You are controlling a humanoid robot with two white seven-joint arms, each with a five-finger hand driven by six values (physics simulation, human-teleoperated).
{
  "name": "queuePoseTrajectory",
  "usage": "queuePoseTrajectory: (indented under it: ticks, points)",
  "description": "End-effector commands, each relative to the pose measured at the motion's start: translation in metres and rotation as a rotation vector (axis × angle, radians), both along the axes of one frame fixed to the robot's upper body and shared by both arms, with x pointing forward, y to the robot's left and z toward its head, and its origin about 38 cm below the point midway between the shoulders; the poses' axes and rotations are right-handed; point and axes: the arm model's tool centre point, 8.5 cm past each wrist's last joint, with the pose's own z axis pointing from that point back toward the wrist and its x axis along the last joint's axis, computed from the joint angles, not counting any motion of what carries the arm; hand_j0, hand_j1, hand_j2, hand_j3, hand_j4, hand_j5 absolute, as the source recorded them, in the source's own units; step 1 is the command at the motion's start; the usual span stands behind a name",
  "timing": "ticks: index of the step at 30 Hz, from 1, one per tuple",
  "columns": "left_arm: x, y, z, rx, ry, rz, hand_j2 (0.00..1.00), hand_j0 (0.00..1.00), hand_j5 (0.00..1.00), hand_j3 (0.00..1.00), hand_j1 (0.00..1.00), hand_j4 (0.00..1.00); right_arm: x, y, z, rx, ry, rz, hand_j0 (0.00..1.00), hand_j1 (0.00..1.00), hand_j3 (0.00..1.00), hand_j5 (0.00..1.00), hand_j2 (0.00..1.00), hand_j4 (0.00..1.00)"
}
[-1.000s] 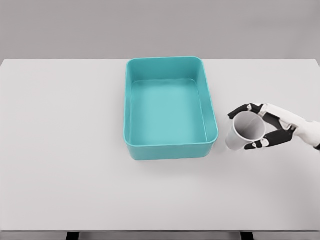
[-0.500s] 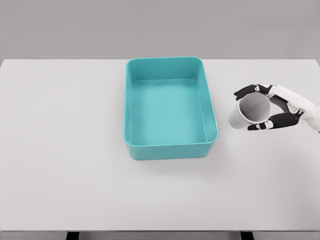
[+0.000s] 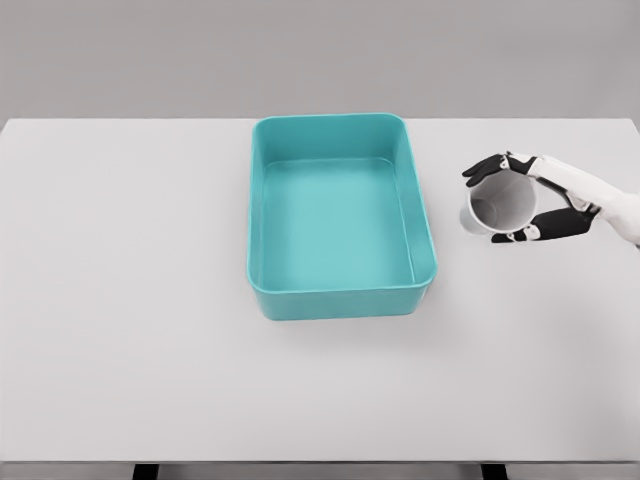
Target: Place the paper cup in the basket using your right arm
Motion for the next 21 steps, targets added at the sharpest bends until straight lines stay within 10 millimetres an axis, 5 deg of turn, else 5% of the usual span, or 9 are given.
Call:
queuePoseTrajectory:
  ticks: [1, 15, 21]
  points:
    - [-0.001, 0.0, 0.0, 0.0, 0.001, 0.0, 1.0, 1.0, 1.0, 1.0, 1.0, 1.0, 0.002, 0.0, 0.004, -0.02, -0.027, -0.011, 0.61, 0.61, 0.61, 0.61, 0.61, 0.61]
    - [0.0, 0.0, 0.0, 0.0, 0.0, 0.0, 1.0, 1.0, 1.0, 1.0, 1.0, 1.0, 0.019, 0.033, 0.027, -0.021, -0.136, 0.037, 0.62, 0.62, 0.62, 0.62, 0.62, 0.62]
    - [-0.001, 0.0, 0.0, 0.0, 0.001, 0.0, 1.0, 1.0, 1.0, 1.0, 1.0, 1.0, 0.031, 0.067, 0.034, -0.011, -0.184, 0.079, 0.62, 0.62, 0.62, 0.62, 0.62, 0.62]
